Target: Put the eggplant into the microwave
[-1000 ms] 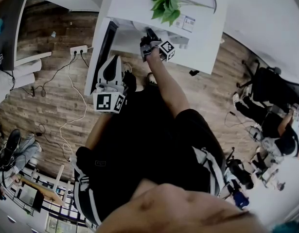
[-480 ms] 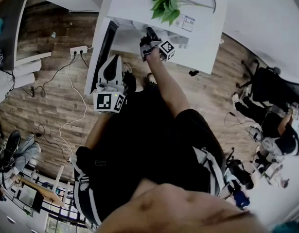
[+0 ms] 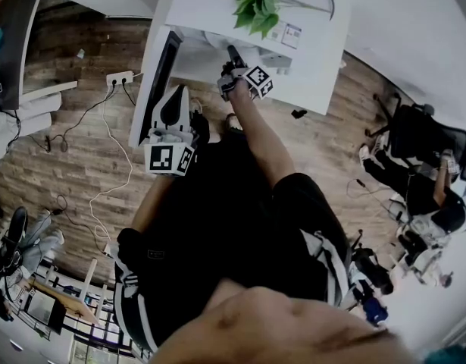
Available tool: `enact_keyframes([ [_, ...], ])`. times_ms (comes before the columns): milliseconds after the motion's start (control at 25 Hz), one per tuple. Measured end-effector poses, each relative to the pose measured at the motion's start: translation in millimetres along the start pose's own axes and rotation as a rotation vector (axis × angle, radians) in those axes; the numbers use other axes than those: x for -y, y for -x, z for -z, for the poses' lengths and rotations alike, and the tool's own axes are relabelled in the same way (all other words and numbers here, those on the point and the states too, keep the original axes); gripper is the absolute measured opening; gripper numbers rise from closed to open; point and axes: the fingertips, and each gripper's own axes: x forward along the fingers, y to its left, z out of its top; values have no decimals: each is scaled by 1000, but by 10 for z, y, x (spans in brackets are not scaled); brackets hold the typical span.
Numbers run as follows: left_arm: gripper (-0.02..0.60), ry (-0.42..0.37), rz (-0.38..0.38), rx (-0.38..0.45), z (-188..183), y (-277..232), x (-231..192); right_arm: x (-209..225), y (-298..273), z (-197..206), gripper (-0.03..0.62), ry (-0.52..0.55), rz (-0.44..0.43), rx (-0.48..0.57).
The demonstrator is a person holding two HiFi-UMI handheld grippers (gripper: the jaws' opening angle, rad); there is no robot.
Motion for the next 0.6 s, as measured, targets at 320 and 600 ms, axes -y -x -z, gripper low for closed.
enact_keyframes([
  [320,32,4,9,4,36,-63,51,64,232,0,122,385,164,-77],
  [600,32,3,12,11,-6,-73,95,-87,304,59,48,902,313,-154],
])
